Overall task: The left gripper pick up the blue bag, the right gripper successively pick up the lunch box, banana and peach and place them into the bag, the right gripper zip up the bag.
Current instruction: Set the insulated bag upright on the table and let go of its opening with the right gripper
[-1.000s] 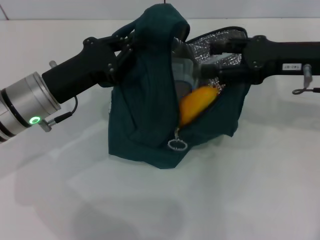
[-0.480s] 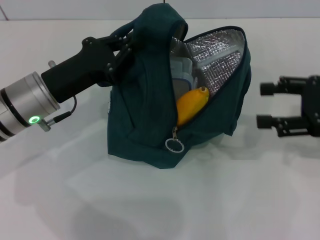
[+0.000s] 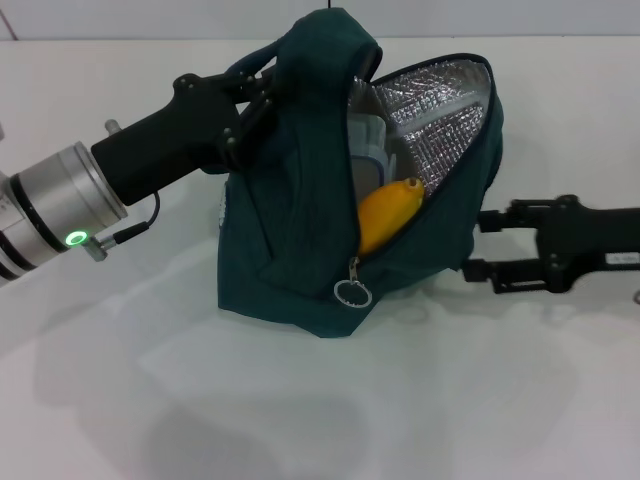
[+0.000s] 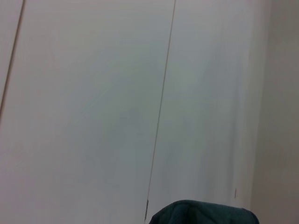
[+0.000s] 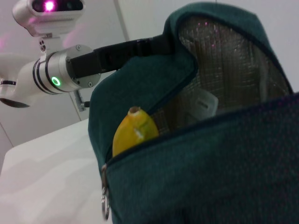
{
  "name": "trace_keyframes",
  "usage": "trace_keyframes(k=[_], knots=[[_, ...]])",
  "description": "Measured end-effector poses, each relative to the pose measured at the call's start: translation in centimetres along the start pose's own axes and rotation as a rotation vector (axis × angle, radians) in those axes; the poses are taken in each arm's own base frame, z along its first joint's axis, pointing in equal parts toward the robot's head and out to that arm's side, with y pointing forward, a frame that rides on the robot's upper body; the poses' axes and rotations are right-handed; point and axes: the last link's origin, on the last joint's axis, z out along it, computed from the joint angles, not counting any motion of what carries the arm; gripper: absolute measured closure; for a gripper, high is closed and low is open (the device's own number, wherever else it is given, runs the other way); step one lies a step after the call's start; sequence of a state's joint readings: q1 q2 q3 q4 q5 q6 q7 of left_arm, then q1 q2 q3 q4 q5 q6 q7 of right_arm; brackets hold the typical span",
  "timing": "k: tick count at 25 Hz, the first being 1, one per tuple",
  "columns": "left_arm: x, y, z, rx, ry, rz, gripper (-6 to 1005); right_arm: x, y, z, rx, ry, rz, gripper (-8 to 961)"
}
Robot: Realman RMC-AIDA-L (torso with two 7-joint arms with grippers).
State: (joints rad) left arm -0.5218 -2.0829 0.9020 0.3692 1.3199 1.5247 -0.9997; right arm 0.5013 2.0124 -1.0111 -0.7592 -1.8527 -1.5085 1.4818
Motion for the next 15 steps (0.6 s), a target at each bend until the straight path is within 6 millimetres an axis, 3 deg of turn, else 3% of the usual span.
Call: trace_keyframes(k=[7, 12, 15], knots=[[-0.1, 0.1, 0.0, 0.002, 0.0, 0.004, 926, -0.6, 0.1, 2.1, -0.061, 0.028, -0.016, 276], [-0.1, 0.1, 0.0, 0.004, 0.003, 0.002, 925, -0.6, 0.3, 2.2, -0.073, 0.026, -0.043, 516], [-0.1, 0.0, 0.0, 0.007, 0.005, 0.003, 925, -0.6, 0.4, 2.2, -0.077, 0.025, -0.05, 567]])
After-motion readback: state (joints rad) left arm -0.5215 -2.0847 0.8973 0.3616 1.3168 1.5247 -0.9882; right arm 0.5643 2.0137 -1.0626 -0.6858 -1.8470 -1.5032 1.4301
